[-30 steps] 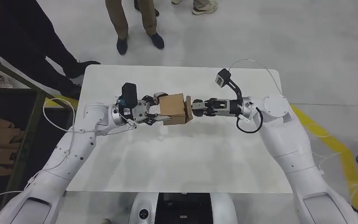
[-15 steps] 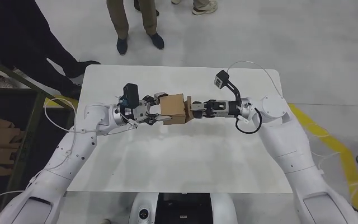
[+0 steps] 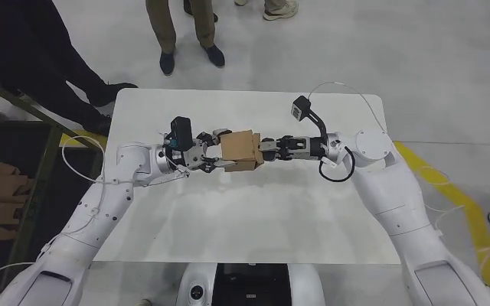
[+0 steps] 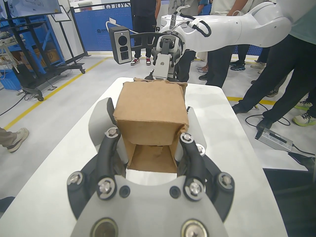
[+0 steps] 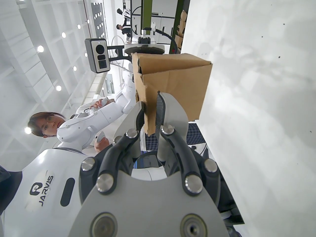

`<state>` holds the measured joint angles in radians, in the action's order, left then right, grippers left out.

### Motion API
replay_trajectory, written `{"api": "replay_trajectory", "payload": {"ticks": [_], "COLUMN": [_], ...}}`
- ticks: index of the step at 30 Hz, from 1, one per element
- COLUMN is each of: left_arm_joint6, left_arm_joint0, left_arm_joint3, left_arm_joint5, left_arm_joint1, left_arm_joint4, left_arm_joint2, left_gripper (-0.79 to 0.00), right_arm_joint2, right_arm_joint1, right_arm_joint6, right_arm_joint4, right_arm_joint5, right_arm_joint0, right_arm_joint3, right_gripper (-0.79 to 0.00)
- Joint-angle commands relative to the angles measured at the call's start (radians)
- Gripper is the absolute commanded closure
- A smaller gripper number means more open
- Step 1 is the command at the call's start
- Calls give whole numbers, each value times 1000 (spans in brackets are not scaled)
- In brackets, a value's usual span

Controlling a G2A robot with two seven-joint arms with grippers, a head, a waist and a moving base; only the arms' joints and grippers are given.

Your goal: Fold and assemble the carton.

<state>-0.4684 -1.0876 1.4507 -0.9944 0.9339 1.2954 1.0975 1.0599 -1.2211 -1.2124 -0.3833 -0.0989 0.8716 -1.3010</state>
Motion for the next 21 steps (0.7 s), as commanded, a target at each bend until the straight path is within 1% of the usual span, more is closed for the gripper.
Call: {"api": "replay_trajectory", "payload": {"ticks": [1,6,21], "left_arm_joint6": [0,1,3], "left_arm_joint0": [-2,-9,-21], "left_arm_joint3": [2,13,18], "left_arm_joint5": [0,-4,-2], "left_arm_joint1": [0,1,6], "left_arm_joint4": [1,8,9], "left_arm_joint2": [2,6,18], "left_gripper": [-446,-443,-459], "right_arm_joint2": [0,1,-7], "right_arm_joint1": [1,3,4], "right_arm_joint6": [4,15,30], "right_arm_joint4": [2,3,-3], "right_arm_joint5": [-2,-1,-2], "right_arm_joint0": [-1,0,-5], "right_arm_joint3": [0,1,10], "right_gripper": [-68,-34,-34]}}
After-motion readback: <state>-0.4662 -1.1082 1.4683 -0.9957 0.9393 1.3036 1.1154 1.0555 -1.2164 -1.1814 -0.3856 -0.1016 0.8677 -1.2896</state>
